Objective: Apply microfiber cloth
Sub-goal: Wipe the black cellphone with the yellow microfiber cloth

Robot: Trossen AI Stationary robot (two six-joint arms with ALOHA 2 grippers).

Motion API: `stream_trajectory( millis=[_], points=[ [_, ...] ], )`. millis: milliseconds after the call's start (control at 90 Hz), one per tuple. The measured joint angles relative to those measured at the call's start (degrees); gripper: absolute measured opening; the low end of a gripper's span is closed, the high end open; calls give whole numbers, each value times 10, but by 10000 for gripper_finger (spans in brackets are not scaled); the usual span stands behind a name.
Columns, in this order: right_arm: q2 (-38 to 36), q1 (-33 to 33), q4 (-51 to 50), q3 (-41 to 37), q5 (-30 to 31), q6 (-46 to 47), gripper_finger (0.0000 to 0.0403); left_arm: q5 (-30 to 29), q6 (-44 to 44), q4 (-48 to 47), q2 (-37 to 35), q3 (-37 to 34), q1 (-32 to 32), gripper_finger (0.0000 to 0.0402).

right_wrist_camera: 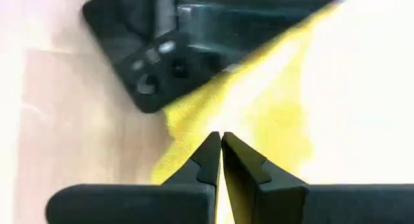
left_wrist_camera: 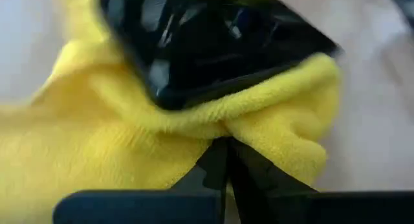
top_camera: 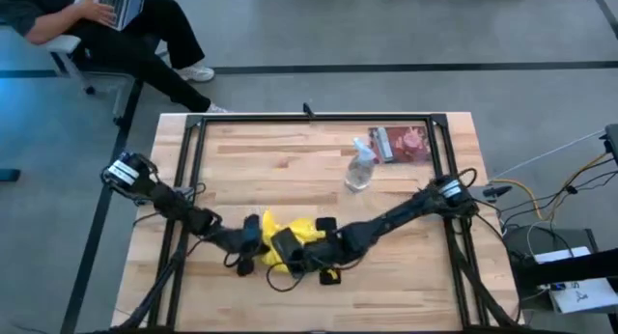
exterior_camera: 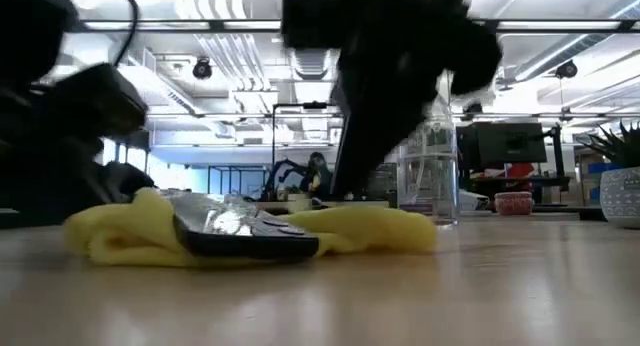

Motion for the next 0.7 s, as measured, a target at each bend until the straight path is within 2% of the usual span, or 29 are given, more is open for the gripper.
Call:
stream_trajectory(
  millis=[89,233,344,556,700],
  points=[
    [-8,11,9,0,26,-16,0,-1,20,36,-1,3,-9,0],
    [-13,22,30,0,20,-40,4,1,19,42,-2,16,-19,0],
    [-7,28,32,0,2,-25,28,16,29,46,-5,39,-28,0],
    [3,22,98,-1,-81,144,126,14,51,30,-6,93,-34,0],
    [6,23,114,-1,-92,212,214,-14,82,-63,-6,142,-33,0]
  ],
)
